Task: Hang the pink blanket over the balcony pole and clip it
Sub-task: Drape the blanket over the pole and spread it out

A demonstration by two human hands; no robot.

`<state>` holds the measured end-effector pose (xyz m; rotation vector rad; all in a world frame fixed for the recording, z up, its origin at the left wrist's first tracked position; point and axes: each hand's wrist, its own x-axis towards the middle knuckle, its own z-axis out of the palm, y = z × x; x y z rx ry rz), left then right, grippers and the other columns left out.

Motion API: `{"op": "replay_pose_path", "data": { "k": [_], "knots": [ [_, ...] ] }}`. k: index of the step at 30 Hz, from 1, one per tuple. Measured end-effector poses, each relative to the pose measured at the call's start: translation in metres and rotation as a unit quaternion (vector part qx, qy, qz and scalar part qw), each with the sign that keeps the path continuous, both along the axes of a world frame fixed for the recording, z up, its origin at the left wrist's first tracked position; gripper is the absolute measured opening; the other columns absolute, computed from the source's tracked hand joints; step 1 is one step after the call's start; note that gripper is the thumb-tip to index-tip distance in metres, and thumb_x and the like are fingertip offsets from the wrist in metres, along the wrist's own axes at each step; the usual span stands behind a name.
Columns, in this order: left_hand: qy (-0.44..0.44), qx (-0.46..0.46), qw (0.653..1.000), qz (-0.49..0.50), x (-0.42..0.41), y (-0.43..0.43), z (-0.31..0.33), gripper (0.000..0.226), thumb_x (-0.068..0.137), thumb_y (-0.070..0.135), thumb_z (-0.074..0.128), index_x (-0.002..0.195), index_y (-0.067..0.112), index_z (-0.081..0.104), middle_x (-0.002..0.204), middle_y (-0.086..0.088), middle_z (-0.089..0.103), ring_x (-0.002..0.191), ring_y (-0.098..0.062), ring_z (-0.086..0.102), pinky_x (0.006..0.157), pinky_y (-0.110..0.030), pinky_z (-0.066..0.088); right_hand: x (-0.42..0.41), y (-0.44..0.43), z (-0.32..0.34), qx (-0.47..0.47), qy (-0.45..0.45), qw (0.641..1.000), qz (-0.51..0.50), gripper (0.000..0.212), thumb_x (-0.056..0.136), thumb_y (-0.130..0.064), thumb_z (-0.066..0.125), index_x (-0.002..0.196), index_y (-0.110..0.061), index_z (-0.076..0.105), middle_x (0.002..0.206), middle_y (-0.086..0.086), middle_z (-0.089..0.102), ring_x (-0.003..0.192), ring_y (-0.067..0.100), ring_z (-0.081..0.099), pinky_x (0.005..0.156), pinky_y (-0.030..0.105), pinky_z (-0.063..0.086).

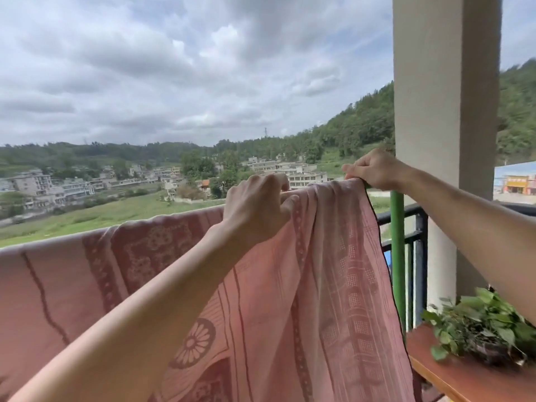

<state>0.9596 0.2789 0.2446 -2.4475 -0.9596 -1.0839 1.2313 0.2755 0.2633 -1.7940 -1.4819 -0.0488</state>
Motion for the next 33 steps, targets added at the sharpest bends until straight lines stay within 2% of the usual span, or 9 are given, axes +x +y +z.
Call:
{"op": "replay_pose_path", "data": {
  "k": [5,9,12,14,18,21,24,30,33],
  "knots": [
    [-0.026,0.067,0.997,0.037,0.086,-0.013,-0.022,0.028,0.088,0.047,0.056,0.093,0.020,0.058,0.101,-0.003,0.055,0.093,-0.020,0.053,0.085,-0.039,0.038,0.040,-0.005,-0.007,0.145,-0.044,0.987,0.046,0.033,0.095,-0.038,0.053,0.079,-0.014,0.071,0.073,-0.001,0.071,0.070,0.027,0.070,0.071,0.047,0.058],
    [-0.022,0.031,0.990,0.136,0.147,-0.008,-0.033,0.049,0.082,0.062,0.055,0.107,0.021,0.058,0.115,-0.002,0.059,0.106,-0.021,0.054,0.100,-0.050,0.032,0.085,-0.015,-0.014,0.139,0.079,0.978,0.132,0.025,0.098,-0.024,0.050,0.091,-0.009,0.069,0.088,0.009,0.072,0.088,0.025,0.069,0.086,0.040,0.055],
    [-0.120,0.021,0.987,0.102,0.159,-0.010,-0.032,0.017,0.087,0.038,0.063,0.094,0.023,0.068,0.095,0.006,0.069,0.088,-0.014,0.061,0.099,-0.041,0.035,0.096,-0.020,-0.017,0.131,0.073,0.972,0.181,0.025,0.096,-0.020,0.054,0.086,-0.006,0.072,0.088,0.011,0.071,0.091,0.027,0.067,0.088,0.041,0.054],
    [-0.214,-0.065,0.974,0.036,0.148,-0.016,-0.022,0.010,0.088,0.023,0.064,0.080,0.021,0.070,0.076,0.010,0.068,0.069,-0.006,0.061,0.080,-0.026,0.052,0.098,-0.018,-0.012,0.126,0.031,0.975,0.183,0.026,0.094,-0.022,0.056,0.082,-0.006,0.073,0.083,0.010,0.071,0.085,0.028,0.066,0.083,0.043,0.055],
    [-0.434,-0.116,0.893,-0.002,0.091,-0.022,0.017,0.009,0.091,0.013,0.059,0.085,0.012,0.067,0.074,-0.004,0.065,0.061,-0.015,0.061,0.054,-0.024,0.053,0.092,-0.007,-0.003,0.141,-0.011,0.977,0.156,0.026,0.090,-0.029,0.061,0.071,-0.014,0.071,0.068,0.003,0.068,0.065,0.024,0.065,0.066,0.043,0.058],
    [-0.621,-0.185,0.760,0.050,0.010,-0.006,0.031,0.013,0.095,0.019,0.052,0.095,0.012,0.063,0.071,-0.004,0.062,0.060,-0.015,0.060,0.053,-0.026,0.049,0.064,-0.001,-0.001,0.168,-0.068,0.972,0.152,0.027,0.090,-0.029,0.062,0.063,-0.023,0.059,0.057,-0.007,0.058,0.051,0.013,0.055,0.051,0.025,0.048],
    [-0.668,-0.248,0.700,0.046,-0.051,-0.005,0.027,0.030,0.095,0.017,0.040,0.074,0.012,0.060,0.052,-0.002,0.062,0.041,-0.010,0.060,0.049,-0.022,0.052,0.014,-0.001,0.009,0.124,-0.099,0.948,0.276,0.014,0.089,-0.030,0.064,0.081,-0.019,0.067,0.075,-0.007,0.063,0.061,0.010,0.059,0.055,0.024,0.049],
    [-0.666,-0.254,0.700,0.045,-0.081,-0.044,0.010,0.041,0.096,0.014,0.038,0.060,0.009,0.057,0.045,-0.003,0.060,0.043,-0.015,0.059,0.049,-0.021,0.051,-0.107,0.013,0.010,-0.057,-0.109,0.873,0.471,0.037,0.086,-0.033,0.066,0.120,-0.018,0.063,0.128,0.009,0.060,0.106,0.023,0.059,0.095,0.039,0.048],
    [-0.656,-0.247,0.711,0.044,-0.113,-0.058,0.016,0.049,0.092,0.015,0.039,0.050,0.008,0.064,0.050,-0.007,0.063,0.060,-0.022,0.064,0.068,-0.027,0.054,-0.144,0.019,0.018,-0.085,-0.122,0.854,0.499,0.045,0.086,-0.040,0.065,0.127,-0.024,0.057,0.136,0.005,0.054,0.116,0.023,0.054,0.097,0.036,0.039]
  ]
}}
